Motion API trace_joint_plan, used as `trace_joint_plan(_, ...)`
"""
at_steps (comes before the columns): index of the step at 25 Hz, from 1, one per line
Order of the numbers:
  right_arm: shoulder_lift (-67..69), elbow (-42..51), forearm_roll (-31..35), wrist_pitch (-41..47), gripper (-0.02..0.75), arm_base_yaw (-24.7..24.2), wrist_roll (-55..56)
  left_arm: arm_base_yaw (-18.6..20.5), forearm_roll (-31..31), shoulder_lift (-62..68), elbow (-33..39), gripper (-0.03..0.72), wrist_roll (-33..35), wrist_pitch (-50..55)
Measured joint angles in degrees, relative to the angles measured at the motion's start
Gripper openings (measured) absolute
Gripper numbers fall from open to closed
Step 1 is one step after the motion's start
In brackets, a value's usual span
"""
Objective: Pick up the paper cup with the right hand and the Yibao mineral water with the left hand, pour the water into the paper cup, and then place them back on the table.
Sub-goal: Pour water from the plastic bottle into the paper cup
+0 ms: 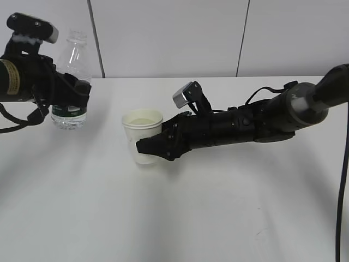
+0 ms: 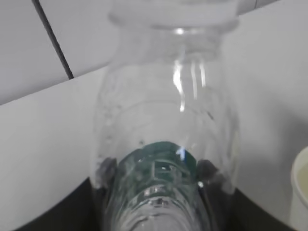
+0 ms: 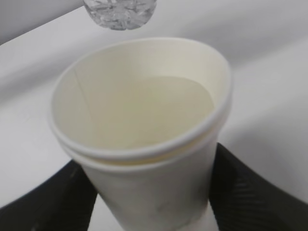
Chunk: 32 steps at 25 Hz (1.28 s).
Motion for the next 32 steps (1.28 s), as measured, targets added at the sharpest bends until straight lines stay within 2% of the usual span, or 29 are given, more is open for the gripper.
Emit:
trace_joint_plan(7,0.0,0.0,1.05,0.09,0.523,0.0,0.0,4.66,-3.02,3.9,0.0,0.323,1.6,-11.42)
trace_joint_plan(12,0.0,0.0,1.16,0.09,0.523,0.0,0.0,6.25,-10.41,8.94,0.0,0.323,9.09,-18.51)
trace_joint_plan(16,0.0,0.0,1.16,0.09,0.523,0.0,0.0,6.35,-15.41,12.61,0.0,0.323,14.58,-23.82)
trace_joint_plan(21,0.0,0.0,1.16,0.09,0.523,0.0,0.0,6.41,-18.2,17.84,0.0,0.323,18.79,-31.51)
trace_joint_plan(32,0.0,0.0,1.26,0.22,0.523,0.0,0.08,6.41,-25.65,23.41,-0.31,0.323,29.02,-37.21)
